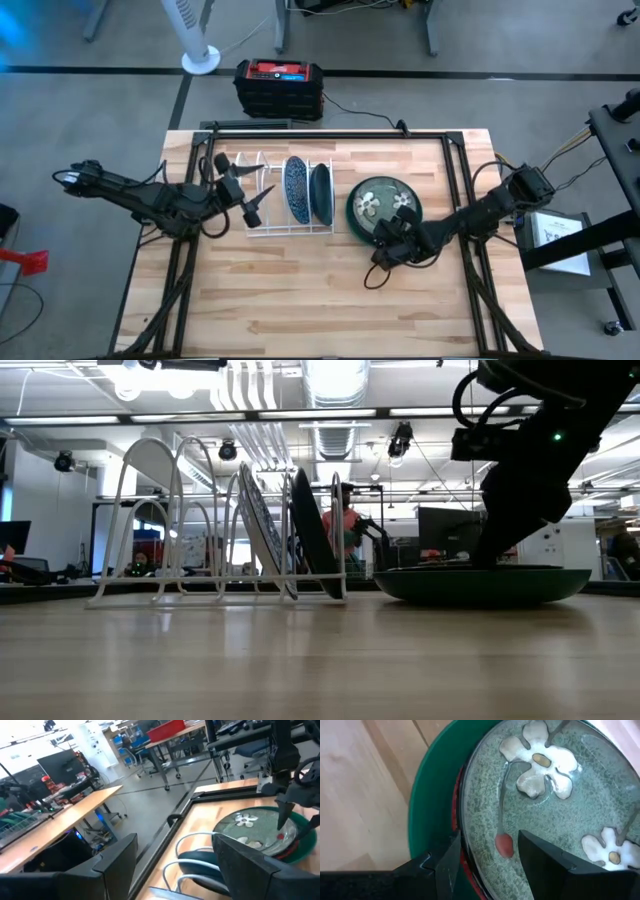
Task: Sort dishes
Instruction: Put the green patterned plate into the dish rack
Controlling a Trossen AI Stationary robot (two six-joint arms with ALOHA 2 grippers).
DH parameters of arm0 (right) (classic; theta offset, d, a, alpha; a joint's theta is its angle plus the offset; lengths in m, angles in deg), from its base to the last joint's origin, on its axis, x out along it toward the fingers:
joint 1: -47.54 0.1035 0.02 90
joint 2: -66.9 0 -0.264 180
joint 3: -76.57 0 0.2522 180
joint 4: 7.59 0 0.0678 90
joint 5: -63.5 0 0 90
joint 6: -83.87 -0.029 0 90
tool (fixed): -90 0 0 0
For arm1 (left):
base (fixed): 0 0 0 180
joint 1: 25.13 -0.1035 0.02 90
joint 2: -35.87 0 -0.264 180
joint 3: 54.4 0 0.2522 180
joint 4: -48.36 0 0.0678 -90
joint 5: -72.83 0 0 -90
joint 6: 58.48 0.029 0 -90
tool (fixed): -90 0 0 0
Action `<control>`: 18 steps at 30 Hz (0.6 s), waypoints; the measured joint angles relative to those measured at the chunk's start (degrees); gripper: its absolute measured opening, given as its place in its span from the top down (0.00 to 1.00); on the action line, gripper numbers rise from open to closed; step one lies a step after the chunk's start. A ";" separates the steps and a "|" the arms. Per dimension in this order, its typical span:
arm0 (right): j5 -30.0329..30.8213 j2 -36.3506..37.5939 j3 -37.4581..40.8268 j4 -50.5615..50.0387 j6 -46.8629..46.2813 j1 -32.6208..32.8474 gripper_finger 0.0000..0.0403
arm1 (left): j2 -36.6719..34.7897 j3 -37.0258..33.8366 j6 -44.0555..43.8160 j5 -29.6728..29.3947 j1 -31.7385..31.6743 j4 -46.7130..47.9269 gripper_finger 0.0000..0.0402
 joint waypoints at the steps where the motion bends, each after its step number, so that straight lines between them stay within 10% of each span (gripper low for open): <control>1: 0.00 0.04 0.01 0.00 0.44 -0.29 0.54 | 0.00 0.38 0.46 -0.06 0.00 -0.14 0.38; 18: -0.84 0.04 0.18 1.70 2.64 -1.68 0.64 | -2.73 0.51 2.95 -0.37 -0.04 0.48 0.38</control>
